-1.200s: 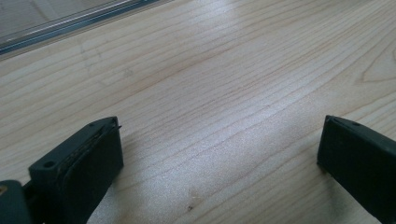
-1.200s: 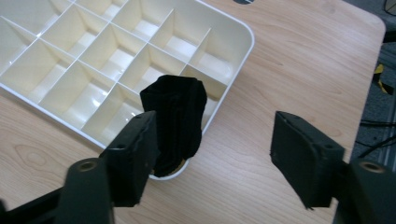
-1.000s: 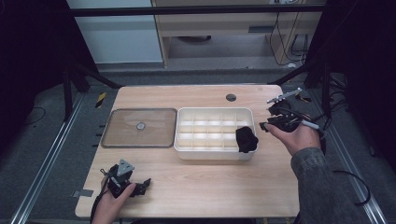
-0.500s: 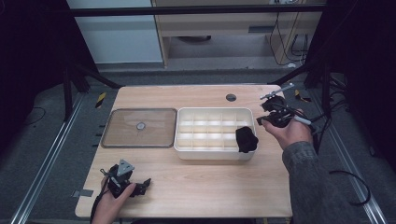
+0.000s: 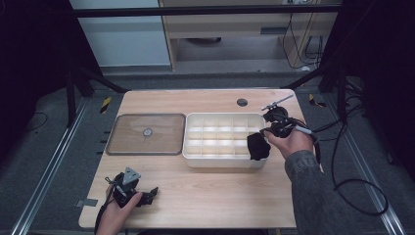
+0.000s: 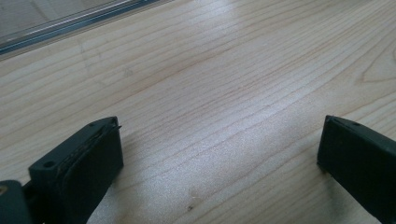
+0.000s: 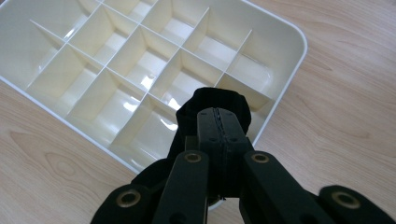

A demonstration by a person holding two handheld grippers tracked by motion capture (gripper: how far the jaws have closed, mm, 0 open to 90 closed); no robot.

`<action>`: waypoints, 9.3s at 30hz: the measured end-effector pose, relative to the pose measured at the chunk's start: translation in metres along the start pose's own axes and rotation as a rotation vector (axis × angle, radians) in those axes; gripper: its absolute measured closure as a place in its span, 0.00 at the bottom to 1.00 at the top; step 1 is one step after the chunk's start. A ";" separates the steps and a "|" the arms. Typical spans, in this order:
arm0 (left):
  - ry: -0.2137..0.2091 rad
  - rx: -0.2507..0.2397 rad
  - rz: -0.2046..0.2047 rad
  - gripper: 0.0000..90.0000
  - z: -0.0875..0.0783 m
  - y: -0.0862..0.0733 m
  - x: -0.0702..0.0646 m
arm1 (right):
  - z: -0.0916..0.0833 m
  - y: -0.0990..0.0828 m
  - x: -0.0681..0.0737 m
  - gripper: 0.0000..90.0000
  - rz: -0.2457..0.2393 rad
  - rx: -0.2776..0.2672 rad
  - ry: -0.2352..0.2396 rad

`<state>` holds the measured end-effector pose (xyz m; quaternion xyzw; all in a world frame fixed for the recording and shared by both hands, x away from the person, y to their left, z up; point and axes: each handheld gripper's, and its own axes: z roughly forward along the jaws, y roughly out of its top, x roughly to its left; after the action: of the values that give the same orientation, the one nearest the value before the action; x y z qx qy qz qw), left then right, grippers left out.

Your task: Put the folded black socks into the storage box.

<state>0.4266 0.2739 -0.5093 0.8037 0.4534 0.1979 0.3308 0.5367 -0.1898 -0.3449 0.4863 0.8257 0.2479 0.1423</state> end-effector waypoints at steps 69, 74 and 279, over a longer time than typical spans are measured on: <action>-0.009 0.001 0.009 0.00 0.001 0.001 -0.003 | 0.073 -0.036 0.003 1.00 0.016 0.120 0.024; -0.010 0.003 0.014 0.00 0.001 0.001 -0.004 | 0.074 -0.036 0.004 1.00 0.011 0.130 0.021; -0.056 -0.002 0.056 0.00 0.003 0.003 -0.013 | 0.004 -0.010 0.011 0.11 0.037 -0.214 0.028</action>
<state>0.4239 0.2601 -0.5097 0.8209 0.4213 0.1847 0.3384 0.5257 -0.1833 -0.3534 0.4801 0.7872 0.3440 0.1773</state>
